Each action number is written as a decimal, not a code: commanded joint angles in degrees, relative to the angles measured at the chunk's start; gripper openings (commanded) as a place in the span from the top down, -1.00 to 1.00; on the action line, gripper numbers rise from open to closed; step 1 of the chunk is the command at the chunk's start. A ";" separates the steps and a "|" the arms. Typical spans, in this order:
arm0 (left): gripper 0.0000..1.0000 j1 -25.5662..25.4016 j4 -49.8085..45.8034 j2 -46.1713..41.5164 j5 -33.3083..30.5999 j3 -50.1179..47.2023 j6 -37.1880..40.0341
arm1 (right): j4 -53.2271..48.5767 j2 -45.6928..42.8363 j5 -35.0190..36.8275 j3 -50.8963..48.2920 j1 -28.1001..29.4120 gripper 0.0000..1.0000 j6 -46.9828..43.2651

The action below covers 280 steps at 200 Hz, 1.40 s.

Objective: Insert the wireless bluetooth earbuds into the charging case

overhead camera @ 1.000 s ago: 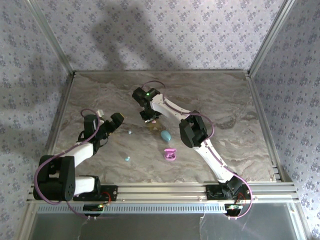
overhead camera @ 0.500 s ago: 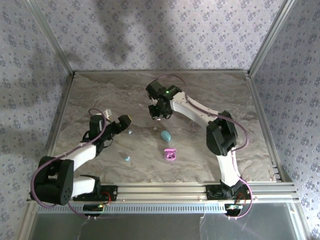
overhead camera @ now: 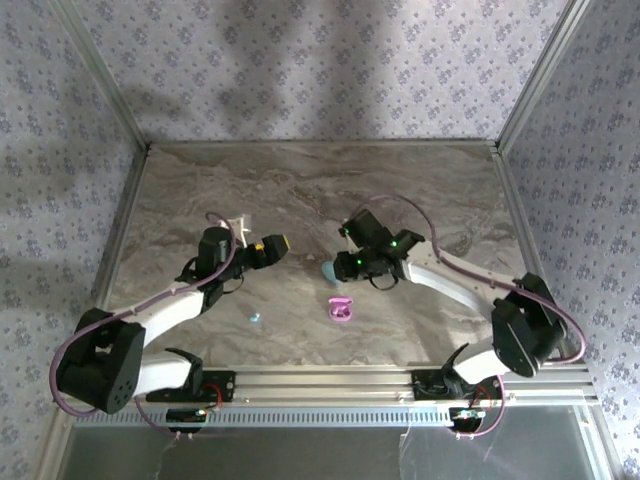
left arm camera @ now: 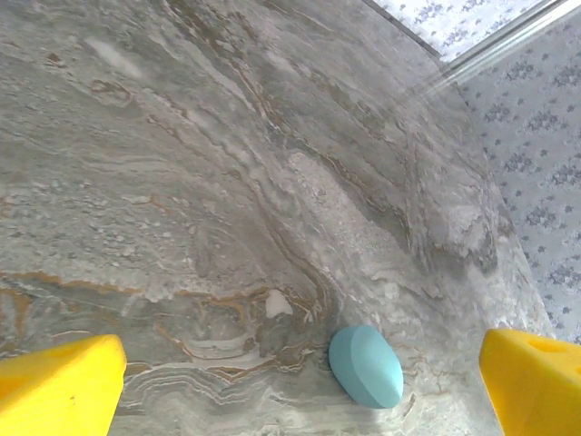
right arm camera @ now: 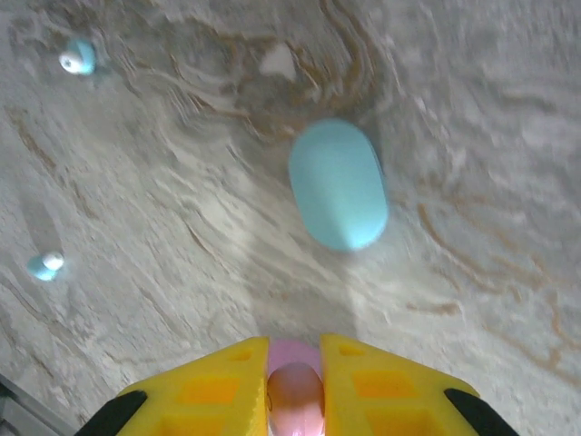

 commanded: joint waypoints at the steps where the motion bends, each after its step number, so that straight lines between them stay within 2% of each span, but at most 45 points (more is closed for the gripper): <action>1: -1.00 -1.13 1.47 1.60 -1.10 1.56 2.13 | 6.87 -4.48 -1.32 -5.96 -0.05 0.59 3.82; 64: -1.00 -5.93 4.13 3.44 0.98 0.66 3.15 | 16.23 -14.98 -1.52 -20.26 0.14 0.57 7.26; 107: -0.99 -12.42 -8.20 1.00 1.14 4.18 2.87 | 22.79 -16.74 -3.97 -25.96 0.61 0.56 7.36; 118: -0.99 -13.71 -9.92 1.82 2.31 4.50 1.69 | 23.74 -16.61 -4.44 -26.61 0.70 0.56 7.02; 152: -1.00 -17.06 -5.98 5.41 4.92 1.64 -4.93 | 26.23 -15.83 -6.41 -27.83 1.32 0.56 5.94; 184: -1.00 -20.11 -3.84 5.92 1.88 0.38 -8.09 | 27.36 -14.91 -7.11 -28.76 2.45 0.56 5.76; 280: -0.99 -21.49 -3.88 2.62 -2.19 -1.92 -10.05 | 28.46 -10.32 -5.85 -28.04 5.18 0.56 3.22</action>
